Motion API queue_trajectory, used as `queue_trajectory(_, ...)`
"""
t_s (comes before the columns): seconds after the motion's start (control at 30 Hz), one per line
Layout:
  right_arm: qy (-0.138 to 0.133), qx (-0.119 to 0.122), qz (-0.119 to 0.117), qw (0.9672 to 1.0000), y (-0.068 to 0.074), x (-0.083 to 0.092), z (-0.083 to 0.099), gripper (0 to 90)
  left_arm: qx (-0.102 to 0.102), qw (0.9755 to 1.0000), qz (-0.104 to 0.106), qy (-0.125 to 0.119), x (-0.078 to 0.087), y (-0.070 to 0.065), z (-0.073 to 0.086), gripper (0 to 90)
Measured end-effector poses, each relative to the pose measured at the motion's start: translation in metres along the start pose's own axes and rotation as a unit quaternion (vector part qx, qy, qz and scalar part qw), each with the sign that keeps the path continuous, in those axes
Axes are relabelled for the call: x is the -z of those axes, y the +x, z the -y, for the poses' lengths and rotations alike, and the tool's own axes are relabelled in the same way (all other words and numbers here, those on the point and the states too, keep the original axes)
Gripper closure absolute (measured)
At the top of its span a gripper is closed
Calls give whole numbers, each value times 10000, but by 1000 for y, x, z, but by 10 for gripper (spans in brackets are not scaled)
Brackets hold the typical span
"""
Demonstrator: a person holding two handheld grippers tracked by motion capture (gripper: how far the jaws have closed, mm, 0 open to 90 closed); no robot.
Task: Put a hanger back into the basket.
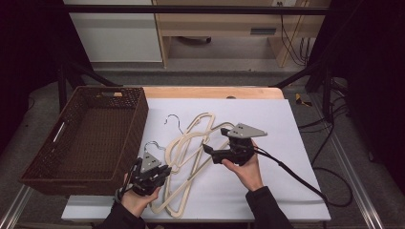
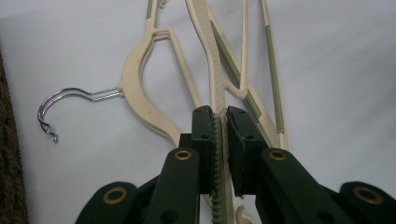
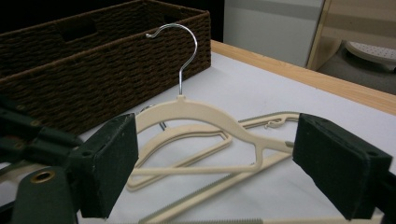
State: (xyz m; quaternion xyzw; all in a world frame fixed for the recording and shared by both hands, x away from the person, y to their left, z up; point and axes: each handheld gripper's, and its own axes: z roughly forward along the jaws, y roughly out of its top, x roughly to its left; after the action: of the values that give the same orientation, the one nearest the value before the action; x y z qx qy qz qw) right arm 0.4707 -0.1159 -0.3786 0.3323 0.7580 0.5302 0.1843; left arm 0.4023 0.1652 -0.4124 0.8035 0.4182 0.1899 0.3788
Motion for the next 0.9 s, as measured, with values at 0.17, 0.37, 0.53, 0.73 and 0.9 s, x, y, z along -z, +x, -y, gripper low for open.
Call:
queue_trajectory(0.17,141,-10,-62,9999,2,-27,-10,216,-56,10000,19,3,2,-2,0,817)
queue_trajectory(0.37,348,-20,-243,9991,9,-55,-18,328,-130,9999,51,22,3,-4,0,820)
queue_trajectory(0.53,412,18,-324,9986,14,-71,-19,443,-134,9999,78,-17,3,-6,0,822)
queue_trajectory(0.73,469,136,-444,9978,14,-76,-17,646,-219,9997,135,3,4,-9,1,826)
queue_trajectory(0.9,480,186,-589,9969,15,-75,-16,815,-293,9994,171,25,4,-12,2,829)
